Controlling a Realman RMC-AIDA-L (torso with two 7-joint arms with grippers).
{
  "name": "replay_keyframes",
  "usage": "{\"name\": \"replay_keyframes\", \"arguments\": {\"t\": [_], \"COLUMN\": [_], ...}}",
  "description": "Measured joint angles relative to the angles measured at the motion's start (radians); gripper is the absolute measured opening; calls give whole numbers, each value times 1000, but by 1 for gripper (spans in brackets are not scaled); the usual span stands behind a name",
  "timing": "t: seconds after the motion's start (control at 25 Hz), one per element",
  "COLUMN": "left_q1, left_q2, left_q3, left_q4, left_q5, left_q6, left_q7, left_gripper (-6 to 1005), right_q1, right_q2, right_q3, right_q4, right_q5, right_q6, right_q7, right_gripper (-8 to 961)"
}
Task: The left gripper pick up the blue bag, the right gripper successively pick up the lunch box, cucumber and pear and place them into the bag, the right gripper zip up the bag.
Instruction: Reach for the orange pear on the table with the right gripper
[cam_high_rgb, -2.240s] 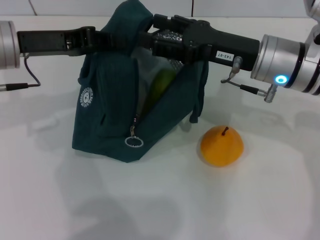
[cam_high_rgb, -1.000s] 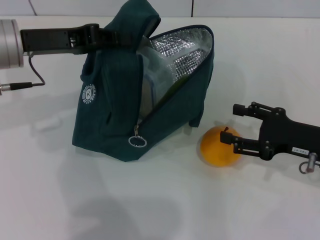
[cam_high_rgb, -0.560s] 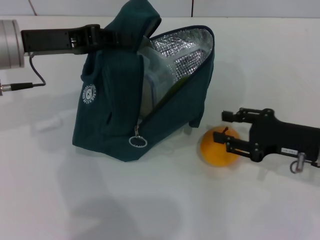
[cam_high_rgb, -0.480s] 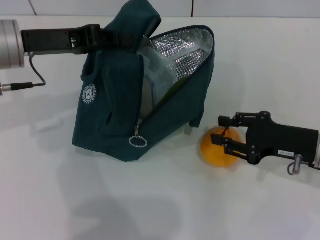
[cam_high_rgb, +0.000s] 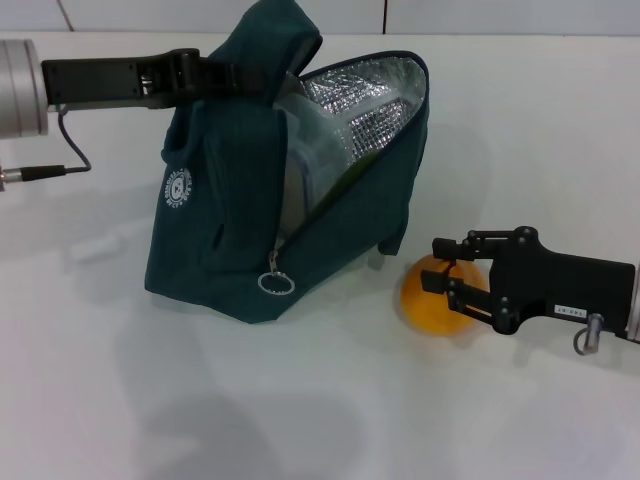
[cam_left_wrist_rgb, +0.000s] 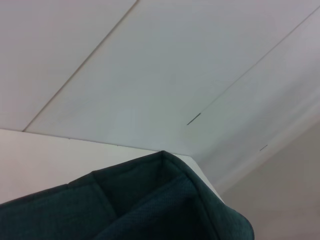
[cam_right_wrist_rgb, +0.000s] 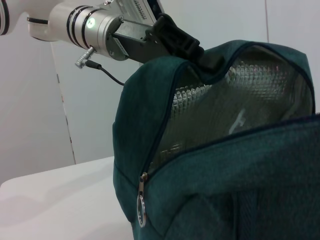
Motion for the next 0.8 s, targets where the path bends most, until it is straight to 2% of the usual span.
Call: {"name": "replay_keyframes", "arguments": {"t": [0.48,0.6,0.8], "left_q1": [2,0,-1], "left_q2": [0,1,2], "left_q3": [0,0,0], "left_q4": [0,0,0], "left_q5": [0,0,0], "left_q6": [8,8,8], "left_q7": [-1,-1,-1], "left_gripper": [83,83,84], "right_q1": [-11,-15,-19], "right_q2": [-2,-3,-4], "right_q3": [19,31,50], "right_q4": [-10,-12,-14], "right_q5": [7,8,7], "right_q6": [-23,-35,-49], "right_q7": [-1,-1,-1], "right_gripper": [347,258,167]}}
